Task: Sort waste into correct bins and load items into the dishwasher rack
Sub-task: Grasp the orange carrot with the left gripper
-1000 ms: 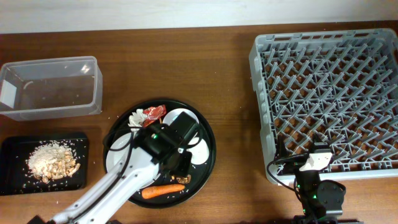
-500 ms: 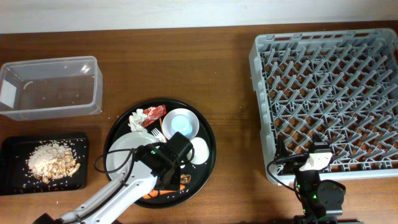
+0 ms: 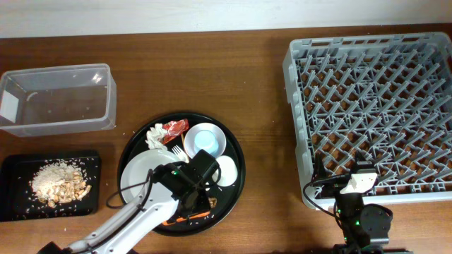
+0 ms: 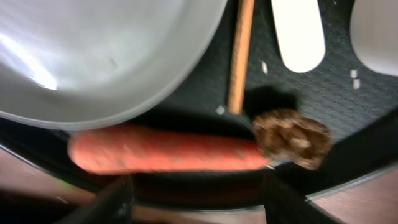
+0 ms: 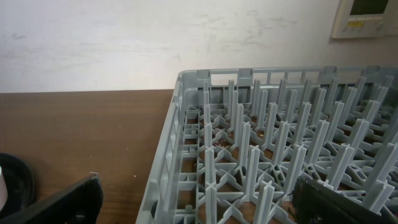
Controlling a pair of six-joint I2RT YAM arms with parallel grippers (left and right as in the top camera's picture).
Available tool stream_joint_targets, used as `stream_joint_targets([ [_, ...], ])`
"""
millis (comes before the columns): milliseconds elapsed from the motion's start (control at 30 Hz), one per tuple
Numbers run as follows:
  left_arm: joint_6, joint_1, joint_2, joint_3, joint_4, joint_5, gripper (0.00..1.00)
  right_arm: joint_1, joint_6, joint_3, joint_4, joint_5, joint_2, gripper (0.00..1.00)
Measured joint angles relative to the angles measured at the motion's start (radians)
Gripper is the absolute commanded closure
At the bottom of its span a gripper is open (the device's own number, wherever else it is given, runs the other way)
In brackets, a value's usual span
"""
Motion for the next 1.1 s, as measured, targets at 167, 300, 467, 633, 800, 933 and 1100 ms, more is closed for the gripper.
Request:
stream_joint_targets([
  [167, -0.192, 0.000, 0.000, 0.000, 0.031, 0.132, 0.09, 0.000, -0.001, 0.000, 0.000, 0.000, 0.000, 0.01],
  [300, -0.528, 0.000, 0.000, -0.001, -0.004, 0.141, 0.09, 0.000, 0.000, 0.000, 0.000, 0.000, 0.000, 0.01],
  [467, -0.808, 0.000, 0.000, -0.001, 0.004, 0.076, 0.08, 0.000, -0.001, 0.000, 0.000, 0.000, 0.000, 0.01],
  [633, -0.939, 0.002, 0.000, -0.016, 0.029, 0.002, 0.08, 0.000, 0.000, 0.000, 0.000, 0.000, 0.000, 0.01],
  [800, -0.993, 0.003, -0.001, -0.098, 0.113, -0.013, 0.09, 0.000, 0.000, 0.000, 0.000, 0.000, 0.000, 0.01],
  [933, -1.009, 0.026, -0.001, -0.127, 0.142, -0.024, 0.09, 0.000, 0.000, 0.000, 0.000, 0.000, 0.000, 0.01],
  [1100, -1.020, 0.062, -0.001, -0.175, 0.212, -0.029, 0.09, 0.000, 0.000, 0.000, 0.000, 0.000, 0.000, 0.01],
])
